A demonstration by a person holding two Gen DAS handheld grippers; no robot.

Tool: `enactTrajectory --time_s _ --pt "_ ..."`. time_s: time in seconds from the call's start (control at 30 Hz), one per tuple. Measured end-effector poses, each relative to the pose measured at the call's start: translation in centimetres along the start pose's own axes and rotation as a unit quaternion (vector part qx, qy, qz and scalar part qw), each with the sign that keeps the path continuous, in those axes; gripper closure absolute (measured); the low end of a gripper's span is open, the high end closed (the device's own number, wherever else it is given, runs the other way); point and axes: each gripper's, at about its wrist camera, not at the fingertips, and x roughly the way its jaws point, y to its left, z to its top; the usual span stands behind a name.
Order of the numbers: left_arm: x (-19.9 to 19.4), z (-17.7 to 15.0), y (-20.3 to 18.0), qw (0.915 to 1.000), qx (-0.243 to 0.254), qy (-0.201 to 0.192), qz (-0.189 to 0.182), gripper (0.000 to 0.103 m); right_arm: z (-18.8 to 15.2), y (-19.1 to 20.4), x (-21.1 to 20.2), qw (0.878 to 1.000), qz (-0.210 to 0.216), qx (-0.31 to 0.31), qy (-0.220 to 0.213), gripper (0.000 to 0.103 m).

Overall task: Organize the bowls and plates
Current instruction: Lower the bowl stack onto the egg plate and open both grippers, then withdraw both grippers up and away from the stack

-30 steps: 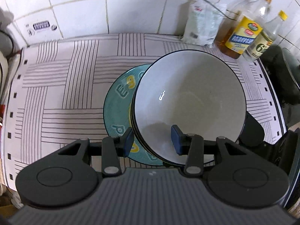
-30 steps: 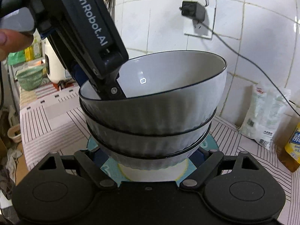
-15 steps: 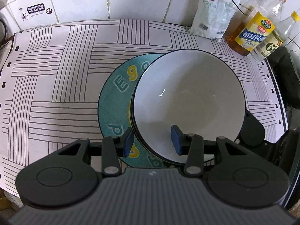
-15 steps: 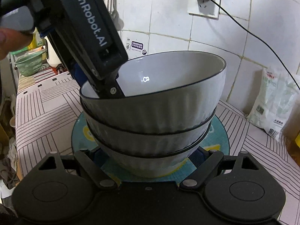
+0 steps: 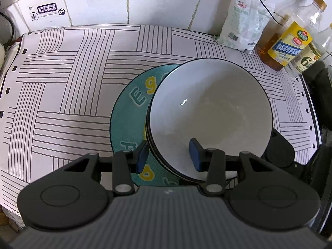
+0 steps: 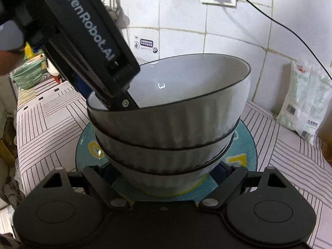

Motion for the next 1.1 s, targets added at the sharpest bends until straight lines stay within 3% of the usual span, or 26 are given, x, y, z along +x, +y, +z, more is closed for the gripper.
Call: enactTrajectory --time_s 0.2,0.3,0.57,0.8,0.93,1.1 --pt "0.1 -0.1 0.4 0.9999 -0.013 -0.007 -0.003 0.062 1.4 0.4 -0.1 0.998 -0.017 0.036 0.044 0.012" --pt "-0.2 0.0 0.4 0.9995 -0.012 -0.022 0.020 0.062 2.0 0.9 -0.5 0.996 -0.040 0.052 0.065 0.011" --pt "-4.7 -1.5 0.4 0.9973 -0.006 -0.072 0.017 0.052 2.7 2.4 -5.0 0.990 -0.079 0.107 0.053 0.011" --pt "-10.0 -3.9 -0.1 0.9925 0.027 -0.114 0.032 0.043 2.8 2.0 -9.0 0.965 -0.173 0.184 0.066 0.011" --pt "-13.1 -5.2 0.5 0.9907 0.025 -0.128 0.037 0.039 3.0 1.7 -11.8 0.955 -0.178 0.222 0.077 0.011" --pt "-16.8 -7.2 1.1 0.9878 0.035 -0.145 0.047 0.026 4.0 1.9 -15.8 0.942 -0.197 0.259 0.080 0.011"
